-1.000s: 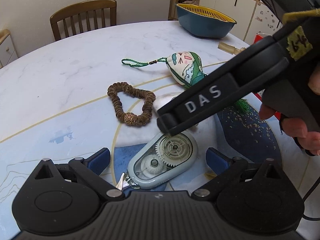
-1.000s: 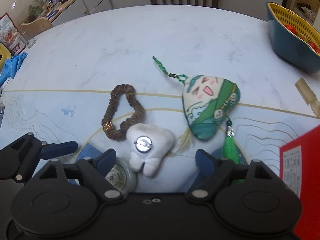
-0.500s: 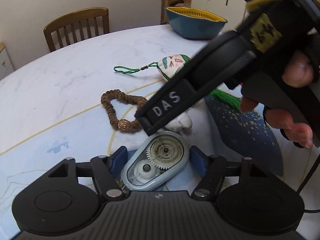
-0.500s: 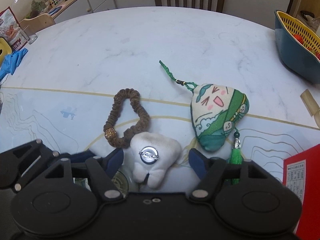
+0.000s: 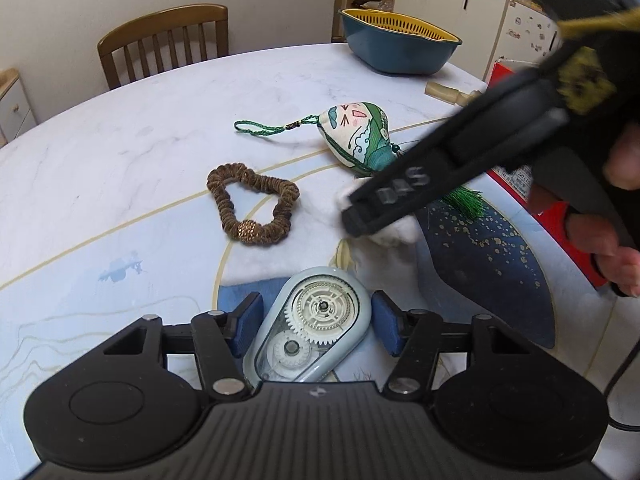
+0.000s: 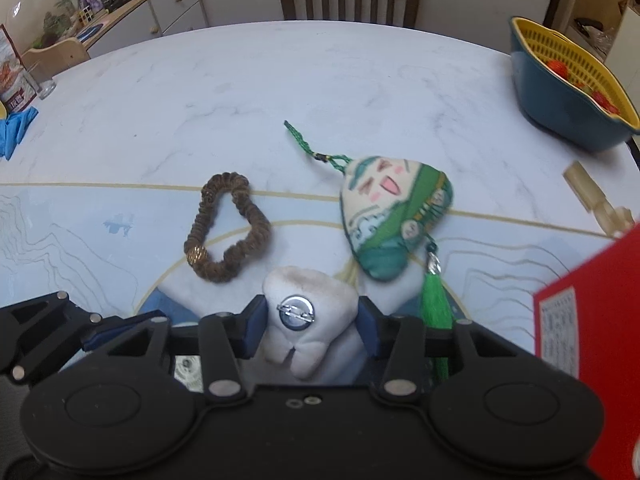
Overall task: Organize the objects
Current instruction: 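Grasp the pale blue correction-tape roller with the left tool while the right tool grasps the white tooth plush, then carry the tape roller with the left tool while the right tool carries the tooth plush into the box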
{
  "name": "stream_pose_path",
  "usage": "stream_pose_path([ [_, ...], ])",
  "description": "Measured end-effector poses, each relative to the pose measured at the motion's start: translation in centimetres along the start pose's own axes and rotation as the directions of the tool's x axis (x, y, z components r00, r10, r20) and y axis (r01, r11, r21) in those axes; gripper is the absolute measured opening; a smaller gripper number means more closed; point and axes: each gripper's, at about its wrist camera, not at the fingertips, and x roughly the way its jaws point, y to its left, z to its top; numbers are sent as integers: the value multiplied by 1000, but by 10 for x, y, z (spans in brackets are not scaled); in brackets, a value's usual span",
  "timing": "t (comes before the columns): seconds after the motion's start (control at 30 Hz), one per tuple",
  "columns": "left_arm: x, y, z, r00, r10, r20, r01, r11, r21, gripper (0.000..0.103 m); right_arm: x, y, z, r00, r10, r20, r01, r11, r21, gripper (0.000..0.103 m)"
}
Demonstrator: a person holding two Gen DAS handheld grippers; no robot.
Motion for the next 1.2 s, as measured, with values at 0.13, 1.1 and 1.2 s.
stream_pose_path([
  [0.13, -6, 0, -5, 1000, 11, -9, -11, 1000, -20, 56, -14, -5, -14, 1000, 9, -2, -9, 1000, 13, 46],
  [1.1, -74, -21, -27, 996, 79, -33, -84, 978, -190, 54, -136, -36, -97, 996, 48, 77, -51, 998, 36, 46],
  [1.2, -84, -26, -24, 996, 83, -32, -87, 977, -193, 54, -149, -43, -101, 994, 53, 97, -56, 998, 30, 46],
])
